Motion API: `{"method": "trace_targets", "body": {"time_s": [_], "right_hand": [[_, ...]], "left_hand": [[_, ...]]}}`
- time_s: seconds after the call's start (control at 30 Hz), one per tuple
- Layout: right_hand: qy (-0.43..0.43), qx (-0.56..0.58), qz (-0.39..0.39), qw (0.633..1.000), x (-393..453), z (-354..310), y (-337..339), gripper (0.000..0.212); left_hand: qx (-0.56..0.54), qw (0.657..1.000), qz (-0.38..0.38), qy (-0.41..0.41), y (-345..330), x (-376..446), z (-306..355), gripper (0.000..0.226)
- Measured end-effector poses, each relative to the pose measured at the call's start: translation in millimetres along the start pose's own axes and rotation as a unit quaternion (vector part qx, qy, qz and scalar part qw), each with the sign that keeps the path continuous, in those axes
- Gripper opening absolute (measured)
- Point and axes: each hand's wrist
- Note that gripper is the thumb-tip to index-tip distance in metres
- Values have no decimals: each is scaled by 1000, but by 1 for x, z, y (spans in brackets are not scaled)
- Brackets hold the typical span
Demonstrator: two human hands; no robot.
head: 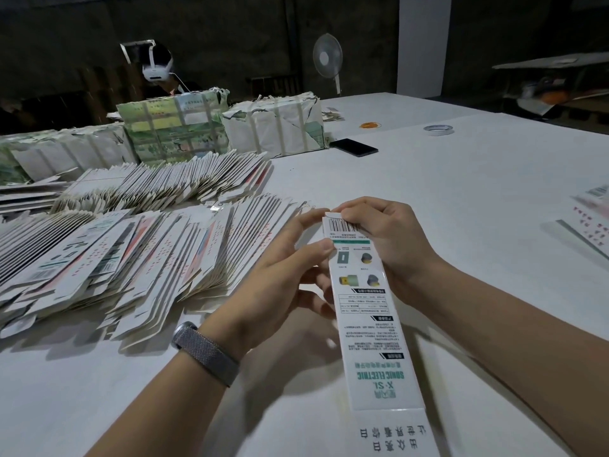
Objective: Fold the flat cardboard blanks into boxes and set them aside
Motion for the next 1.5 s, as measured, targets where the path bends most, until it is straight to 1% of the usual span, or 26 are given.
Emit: {"method": "trace_targets", "body": {"time_s": [0.2, 0.4, 0.5, 0.73, 0.9, 1.03, 1.13, 1.23, 1.27, 1.37, 1.5], "right_hand": [[0, -22, -7, 1000, 1, -2, 2, 31], [-2, -20, -16, 1000, 2, -1, 2, 25], [-4, -21, -26, 999, 2, -1, 2, 24], [-7, -37, -42, 998, 5, -2, 4, 22], [0, -22, -41, 999, 3, -1, 3, 26], [11, -15, -47, 999, 1, 0, 1, 27], [25, -19, -46, 998, 0, 0, 0, 27], [27, 1, -49, 998, 0, 1, -1, 17], [26, 16, -55, 998, -1, 2, 0, 16], [28, 12, -74, 997, -2, 4, -1, 28], [32, -1, -80, 996, -7, 3, -4, 32]], "left_hand": [[10, 1000, -13, 11, 4, -2, 0, 52], [13, 1000, -14, 4, 4, -1, 1, 45], [16, 999, -34, -7, 4, -1, 1, 41], [36, 998, -56, -4, 12, -5, 1, 53], [12, 999, -25, 22, 10, -3, 3, 48], [20, 1000, -13, 6, 11, -2, 2, 36], [20, 1000, 3, -12, 11, 1, 1, 35], [11, 999, 23, -28, 12, 2, 0, 36], [8, 999, 32, -33, 12, 2, 1, 36], [0, 998, 47, -48, 13, 2, 2, 35], [7, 996, 60, -61, 12, 2, 2, 33]]}}
Point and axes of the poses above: each hand's wrist, its own x-axis towards the middle knuckle, its own y-axis out of the back of the hand, z = x × y, and after that the axes turned 12 degrees about y, right-handed
